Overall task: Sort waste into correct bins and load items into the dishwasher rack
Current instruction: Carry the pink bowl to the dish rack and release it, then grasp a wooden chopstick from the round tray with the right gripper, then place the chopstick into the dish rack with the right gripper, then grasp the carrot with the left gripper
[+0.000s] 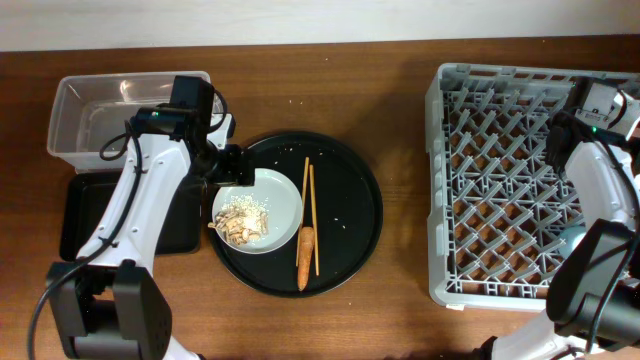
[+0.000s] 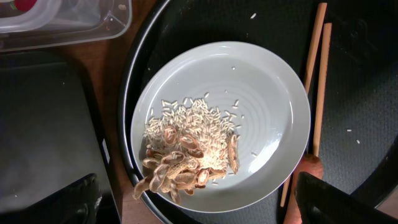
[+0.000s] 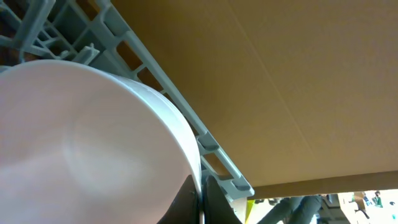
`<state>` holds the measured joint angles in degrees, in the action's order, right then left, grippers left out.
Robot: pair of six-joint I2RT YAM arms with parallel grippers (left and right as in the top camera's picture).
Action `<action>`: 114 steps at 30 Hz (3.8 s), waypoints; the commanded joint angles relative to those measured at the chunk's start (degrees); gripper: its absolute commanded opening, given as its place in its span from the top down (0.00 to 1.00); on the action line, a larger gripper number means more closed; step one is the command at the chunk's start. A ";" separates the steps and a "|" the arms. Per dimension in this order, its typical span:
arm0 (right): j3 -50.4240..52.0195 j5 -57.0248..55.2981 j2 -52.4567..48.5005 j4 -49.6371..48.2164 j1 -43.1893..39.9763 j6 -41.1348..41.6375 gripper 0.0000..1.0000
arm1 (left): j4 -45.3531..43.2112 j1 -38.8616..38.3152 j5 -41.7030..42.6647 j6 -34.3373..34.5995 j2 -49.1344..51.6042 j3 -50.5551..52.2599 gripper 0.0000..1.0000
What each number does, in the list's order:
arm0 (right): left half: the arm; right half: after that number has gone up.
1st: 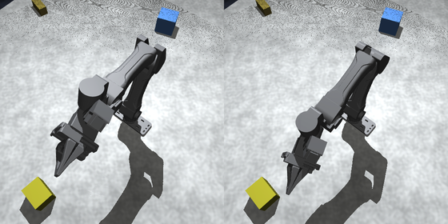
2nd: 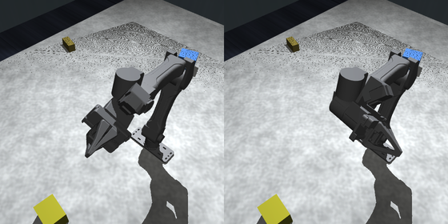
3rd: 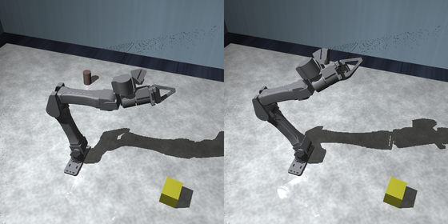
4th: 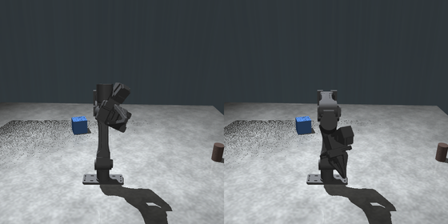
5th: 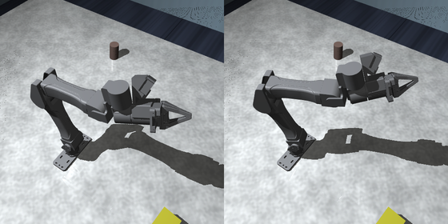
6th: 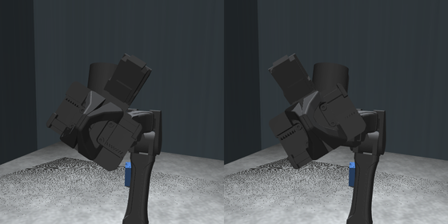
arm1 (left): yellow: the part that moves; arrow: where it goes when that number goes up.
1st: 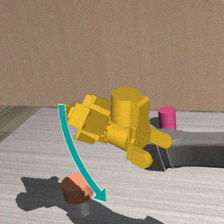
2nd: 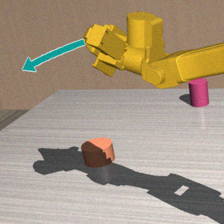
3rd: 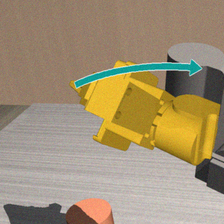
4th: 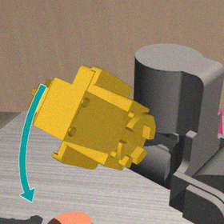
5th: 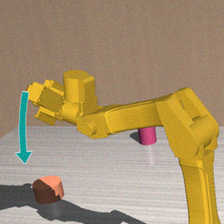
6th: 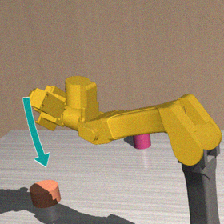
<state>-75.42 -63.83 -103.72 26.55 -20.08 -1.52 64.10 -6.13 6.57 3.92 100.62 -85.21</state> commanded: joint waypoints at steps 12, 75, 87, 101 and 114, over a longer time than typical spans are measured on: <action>-0.50 20.70 0.31 19.41 5.88 7.82 0.47 | -0.17 0.28 -0.39 -0.31 -1.42 -0.28 0.01; -3.08 58.14 6.60 36.85 22.64 13.11 0.96 | 6.49 11.54 -1.44 3.15 -1.44 -0.28 0.01; -2.29 63.41 24.24 38.36 17.25 8.79 0.04 | 5.62 7.28 4.59 1.86 -1.44 -0.28 0.01; -0.87 64.96 25.24 45.07 15.17 8.81 0.01 | -4.74 -32.61 4.26 1.86 -1.20 19.61 0.01; -0.87 65.81 25.24 45.27 15.17 8.83 0.02 | -16.74 -32.61 2.01 1.86 -1.20 25.57 0.23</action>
<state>-76.60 1.58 -78.43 71.77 -4.69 7.31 47.90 -38.57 8.93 6.02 99.92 -60.47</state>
